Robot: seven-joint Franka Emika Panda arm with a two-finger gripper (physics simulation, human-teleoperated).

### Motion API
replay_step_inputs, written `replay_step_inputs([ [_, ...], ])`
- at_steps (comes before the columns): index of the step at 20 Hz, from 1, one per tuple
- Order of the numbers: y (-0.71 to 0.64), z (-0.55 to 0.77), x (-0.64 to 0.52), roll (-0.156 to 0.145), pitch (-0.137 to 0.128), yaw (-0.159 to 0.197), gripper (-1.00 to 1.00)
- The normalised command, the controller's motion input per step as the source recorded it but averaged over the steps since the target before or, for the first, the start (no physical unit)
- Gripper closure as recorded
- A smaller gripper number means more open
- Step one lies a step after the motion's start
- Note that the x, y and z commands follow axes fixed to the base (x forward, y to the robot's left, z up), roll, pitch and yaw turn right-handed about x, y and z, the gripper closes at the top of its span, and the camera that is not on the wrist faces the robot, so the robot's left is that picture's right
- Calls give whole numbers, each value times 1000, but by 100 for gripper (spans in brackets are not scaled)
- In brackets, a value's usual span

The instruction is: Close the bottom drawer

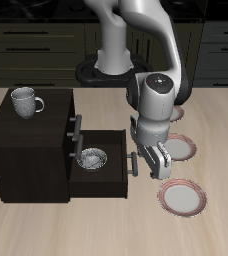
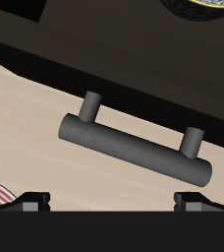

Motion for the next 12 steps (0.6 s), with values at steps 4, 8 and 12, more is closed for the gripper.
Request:
replay_step_inputs([
  [4, -259, -156, -19, -9, -23, -50, -100],
  [8, -313, -215, -6, -46, 1, -39, -100],
  [12, -403, -55, 45, -45, -17, -41, -100],
])
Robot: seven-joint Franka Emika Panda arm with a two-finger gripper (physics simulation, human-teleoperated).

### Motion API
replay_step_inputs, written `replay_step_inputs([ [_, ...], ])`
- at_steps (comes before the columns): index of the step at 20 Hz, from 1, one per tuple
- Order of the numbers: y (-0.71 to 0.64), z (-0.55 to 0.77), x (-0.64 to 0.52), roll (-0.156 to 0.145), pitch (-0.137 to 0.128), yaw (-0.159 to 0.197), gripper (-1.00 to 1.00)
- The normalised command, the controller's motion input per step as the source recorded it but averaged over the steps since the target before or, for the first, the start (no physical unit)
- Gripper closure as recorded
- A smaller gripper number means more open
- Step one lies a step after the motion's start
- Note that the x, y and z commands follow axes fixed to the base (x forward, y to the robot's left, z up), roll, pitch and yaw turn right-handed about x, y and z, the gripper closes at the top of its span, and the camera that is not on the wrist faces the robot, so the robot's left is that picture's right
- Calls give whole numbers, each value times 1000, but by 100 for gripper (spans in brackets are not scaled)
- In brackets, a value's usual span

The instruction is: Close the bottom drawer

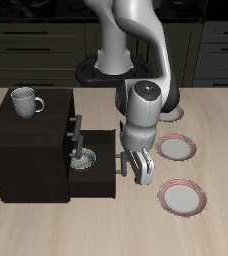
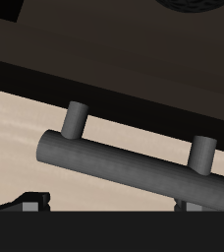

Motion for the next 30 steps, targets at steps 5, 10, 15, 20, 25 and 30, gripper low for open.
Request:
replay_step_inputs([
  [5, -187, -3, 76, -20, -20, 7, -100],
  [10, -122, 7, 8, -16, -25, 6, -100],
  [15, -190, 55, 31, -21, -23, -5, -100],
  [20, -217, 49, 76, -41, -13, 21, -100],
  [25, -342, -20, 174, -55, -10, 29, -100],
  [30, -321, -62, 131, -52, 10, 19, -100],
])
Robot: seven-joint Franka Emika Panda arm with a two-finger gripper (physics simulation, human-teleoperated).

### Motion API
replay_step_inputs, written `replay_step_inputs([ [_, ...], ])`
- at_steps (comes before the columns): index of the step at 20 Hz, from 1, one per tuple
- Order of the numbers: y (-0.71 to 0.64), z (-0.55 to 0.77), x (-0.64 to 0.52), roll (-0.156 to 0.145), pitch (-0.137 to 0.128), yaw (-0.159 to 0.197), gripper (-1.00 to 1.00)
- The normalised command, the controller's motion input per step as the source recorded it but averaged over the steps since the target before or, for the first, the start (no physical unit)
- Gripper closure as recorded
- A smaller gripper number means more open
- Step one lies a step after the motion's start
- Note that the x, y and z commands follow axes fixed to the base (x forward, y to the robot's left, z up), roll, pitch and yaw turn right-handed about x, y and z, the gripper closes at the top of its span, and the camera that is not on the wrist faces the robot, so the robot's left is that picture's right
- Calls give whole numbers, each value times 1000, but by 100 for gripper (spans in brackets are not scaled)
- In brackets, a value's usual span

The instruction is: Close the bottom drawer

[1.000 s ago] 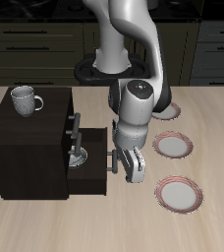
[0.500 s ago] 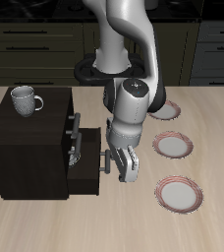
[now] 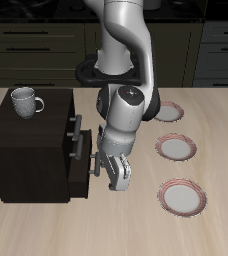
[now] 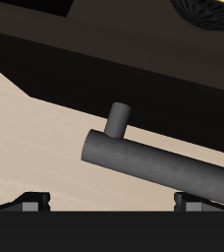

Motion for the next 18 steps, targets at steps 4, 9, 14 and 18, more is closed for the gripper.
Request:
replay_step_inputs([
  [4, -353, 73, 82, -48, 0, 25, -100],
  [9, -261, 96, 80, -41, -16, 30, -100],
  [14, -350, 95, 124, -53, -17, 40, -100],
  [18, -236, 68, 90, -34, -35, 71, -100],
])
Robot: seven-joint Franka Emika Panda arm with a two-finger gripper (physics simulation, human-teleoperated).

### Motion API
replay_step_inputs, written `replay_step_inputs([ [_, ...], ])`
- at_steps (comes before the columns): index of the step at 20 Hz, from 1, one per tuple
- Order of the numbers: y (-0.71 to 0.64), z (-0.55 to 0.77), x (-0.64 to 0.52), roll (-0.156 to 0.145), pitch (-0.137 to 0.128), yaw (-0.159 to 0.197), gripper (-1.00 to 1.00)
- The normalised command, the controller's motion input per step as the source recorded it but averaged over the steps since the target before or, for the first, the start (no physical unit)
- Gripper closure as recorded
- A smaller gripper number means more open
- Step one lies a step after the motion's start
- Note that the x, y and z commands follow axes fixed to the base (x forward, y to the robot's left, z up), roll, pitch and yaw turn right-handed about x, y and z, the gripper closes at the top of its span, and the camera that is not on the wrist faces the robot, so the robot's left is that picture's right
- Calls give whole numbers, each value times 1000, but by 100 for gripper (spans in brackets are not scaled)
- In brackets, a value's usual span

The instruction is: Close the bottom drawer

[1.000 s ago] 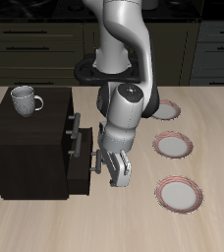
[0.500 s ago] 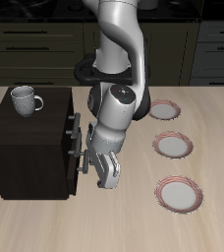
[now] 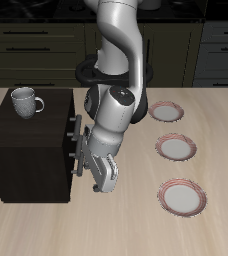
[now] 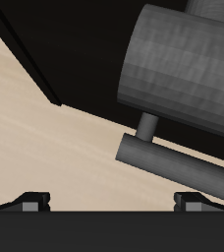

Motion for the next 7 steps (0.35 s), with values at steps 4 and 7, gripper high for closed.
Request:
replay_step_inputs([
  [4, -450, -13, 160, -73, -16, 86, -100],
  [7, -638, -5, 199, -93, -29, 134, -100],
])
